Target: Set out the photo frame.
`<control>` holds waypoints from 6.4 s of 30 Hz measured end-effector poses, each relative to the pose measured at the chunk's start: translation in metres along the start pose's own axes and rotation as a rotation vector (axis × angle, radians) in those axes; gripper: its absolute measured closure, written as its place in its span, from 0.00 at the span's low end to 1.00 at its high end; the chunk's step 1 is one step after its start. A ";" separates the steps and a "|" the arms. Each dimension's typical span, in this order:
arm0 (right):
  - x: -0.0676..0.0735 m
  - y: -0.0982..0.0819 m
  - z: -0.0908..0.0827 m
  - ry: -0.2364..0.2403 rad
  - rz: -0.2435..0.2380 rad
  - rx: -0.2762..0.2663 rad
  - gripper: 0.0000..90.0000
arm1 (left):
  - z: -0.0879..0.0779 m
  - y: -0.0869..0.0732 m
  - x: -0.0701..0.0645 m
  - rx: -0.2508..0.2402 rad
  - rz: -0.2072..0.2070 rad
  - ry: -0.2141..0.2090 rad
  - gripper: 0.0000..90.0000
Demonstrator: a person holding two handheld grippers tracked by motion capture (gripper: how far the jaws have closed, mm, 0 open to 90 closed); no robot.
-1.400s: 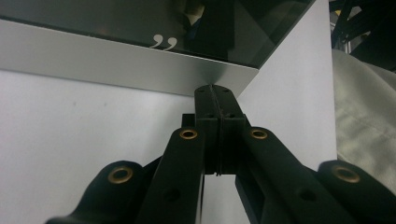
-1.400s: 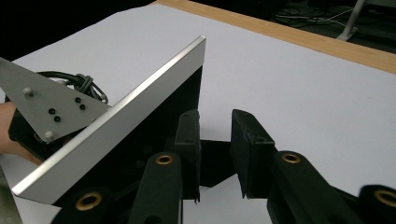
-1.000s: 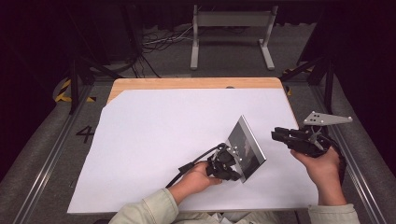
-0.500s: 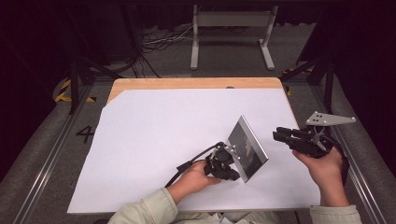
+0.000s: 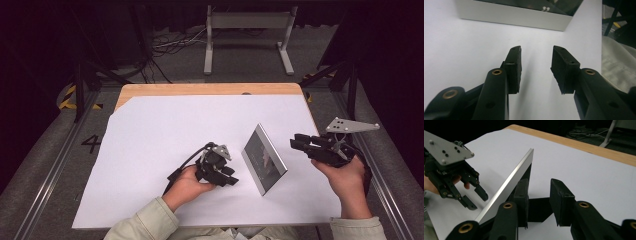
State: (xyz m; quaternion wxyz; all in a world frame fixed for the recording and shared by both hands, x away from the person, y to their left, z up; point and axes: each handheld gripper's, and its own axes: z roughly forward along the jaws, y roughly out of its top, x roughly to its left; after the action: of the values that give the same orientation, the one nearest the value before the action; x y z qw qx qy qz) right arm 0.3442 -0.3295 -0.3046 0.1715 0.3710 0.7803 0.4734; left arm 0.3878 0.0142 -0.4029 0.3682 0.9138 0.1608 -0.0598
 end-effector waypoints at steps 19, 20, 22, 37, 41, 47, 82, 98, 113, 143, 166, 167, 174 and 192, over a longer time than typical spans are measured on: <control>0.010 0.015 -0.002 0.028 0.047 0.000 0.61 | -0.063 -0.043 0.031 -0.127 -0.134 0.151 0.62; 0.010 0.016 -0.001 0.033 0.050 0.005 0.60 | -0.064 -0.045 0.032 -0.132 -0.139 0.161 0.61; 0.011 0.018 0.001 0.040 0.055 0.014 0.60 | -0.068 -0.049 0.034 -0.139 -0.152 0.172 0.61; 0.022 0.043 0.023 0.033 0.103 0.179 0.56 | -0.085 -0.068 0.043 -0.164 -0.196 0.224 0.57; 0.023 0.045 0.029 0.024 0.122 0.208 0.56 | -0.087 -0.070 0.046 -0.171 -0.216 0.231 0.57; 0.025 0.048 0.036 0.025 0.140 0.251 0.57 | -0.086 -0.070 0.045 -0.162 -0.209 0.239 0.57; 0.033 0.036 0.082 0.036 0.180 0.496 0.67 | -0.086 -0.073 0.046 -0.149 -0.208 0.251 0.57; 0.037 0.035 0.085 -0.014 0.174 0.520 0.81 | -0.085 -0.072 0.045 -0.147 -0.207 0.249 0.57; 0.040 0.036 0.082 -0.053 0.196 0.517 0.87 | -0.085 -0.072 0.044 -0.147 -0.205 0.255 0.57; 0.035 0.073 0.079 0.020 0.064 0.481 0.93 | -0.095 -0.086 0.047 -0.161 -0.240 0.281 0.57; 0.040 0.110 0.109 0.148 -0.138 0.516 0.93 | -0.109 -0.107 0.041 -0.179 -0.298 0.324 0.56; 0.040 0.112 0.111 0.154 -0.145 0.519 0.93 | -0.110 -0.108 0.041 -0.177 -0.293 0.326 0.56; 0.041 0.122 0.120 0.182 -0.211 0.526 0.93 | -0.113 -0.113 0.040 -0.187 -0.314 0.338 0.57; 0.042 0.133 0.137 0.263 -0.371 0.546 0.93 | -0.109 -0.111 0.043 -0.176 -0.306 0.331 0.57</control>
State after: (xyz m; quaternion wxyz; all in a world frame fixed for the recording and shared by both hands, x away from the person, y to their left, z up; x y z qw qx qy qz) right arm 0.4567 -0.1778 -0.2533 0.0474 0.1911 0.9475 0.2520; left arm 0.3897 0.1758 -0.4067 0.4019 0.8405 0.3599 0.0500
